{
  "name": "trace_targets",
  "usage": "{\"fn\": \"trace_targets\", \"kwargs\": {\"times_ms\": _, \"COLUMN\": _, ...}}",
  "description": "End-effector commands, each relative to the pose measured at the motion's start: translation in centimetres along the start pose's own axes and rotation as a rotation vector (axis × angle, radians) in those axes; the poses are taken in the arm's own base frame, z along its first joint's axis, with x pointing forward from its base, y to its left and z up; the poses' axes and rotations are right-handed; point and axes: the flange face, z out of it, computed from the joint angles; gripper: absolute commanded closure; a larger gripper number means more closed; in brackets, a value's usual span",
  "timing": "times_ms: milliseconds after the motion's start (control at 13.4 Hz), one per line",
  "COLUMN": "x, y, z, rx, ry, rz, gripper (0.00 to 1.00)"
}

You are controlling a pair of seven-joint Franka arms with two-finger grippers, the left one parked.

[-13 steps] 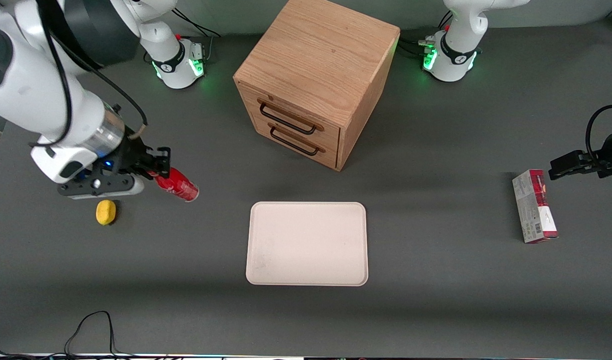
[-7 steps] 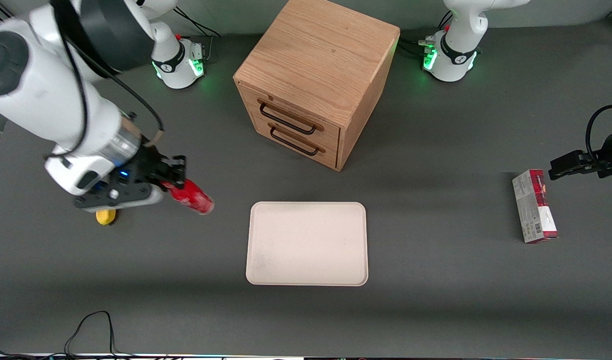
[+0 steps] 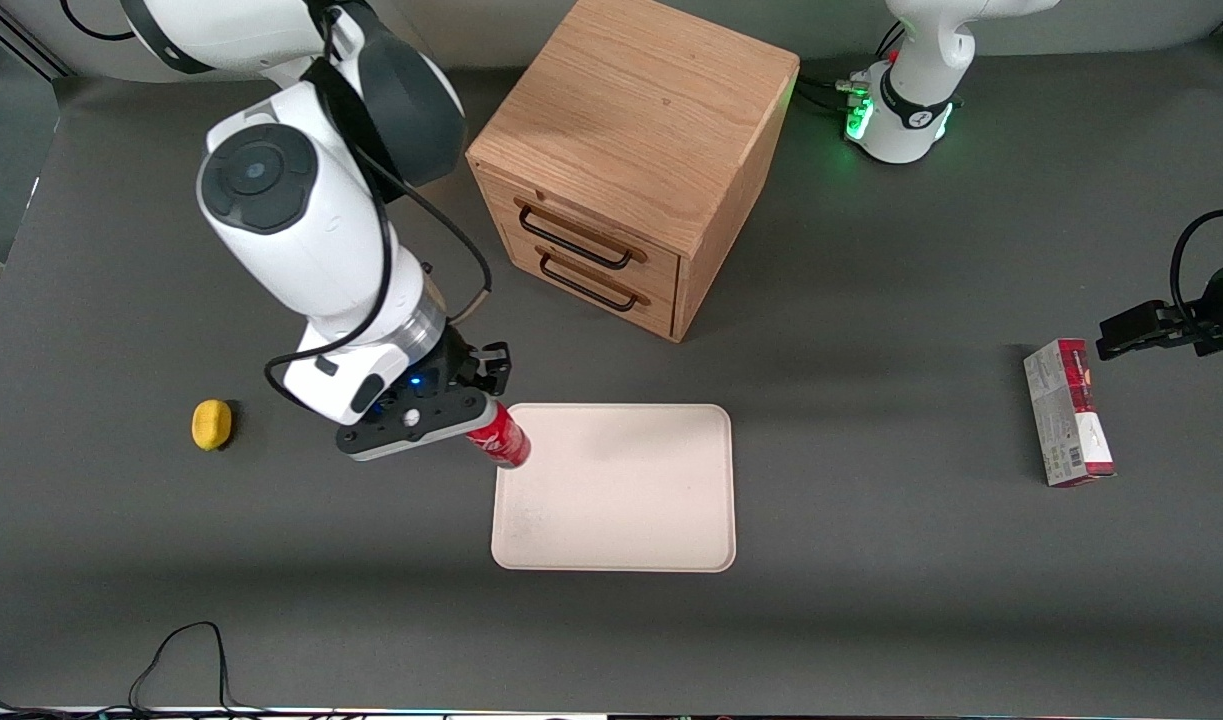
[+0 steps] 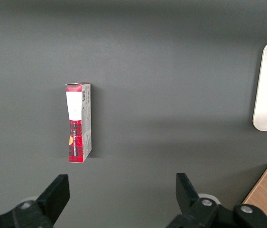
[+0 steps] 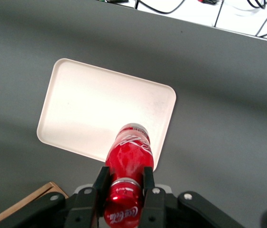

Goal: Place coke bottle on tray
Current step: 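Lift the bottle and carry it with the right gripper over the white tray, then lower the bottle onto the tray and open the right gripper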

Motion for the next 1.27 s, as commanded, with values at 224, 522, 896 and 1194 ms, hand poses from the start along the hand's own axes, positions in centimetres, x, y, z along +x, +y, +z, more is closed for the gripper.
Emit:
{"fn": "trace_targets", "kwargs": {"times_ms": 224, "x": 2.8, "y": 0.8, "z": 6.9, "rx": -0.013, "ry": 0.032, "rz": -0.001, "gripper": 1.0}}
{"fn": "trace_targets", "kwargs": {"times_ms": 522, "x": 3.7, "y": 1.2, "z": 15.0, "rx": -0.054, "ry": 0.006, "rz": -0.005, "gripper": 1.0}}
{"fn": "trace_targets", "kwargs": {"times_ms": 896, "x": 3.7, "y": 1.8, "z": 22.0, "rx": -0.089, "ry": -0.026, "rz": -0.016, "gripper": 1.0}}
{"fn": "trace_targets", "kwargs": {"times_ms": 1194, "x": 3.2, "y": 2.0, "z": 24.3, "rx": -0.097, "ry": -0.059, "rz": -0.011, "gripper": 0.95}}
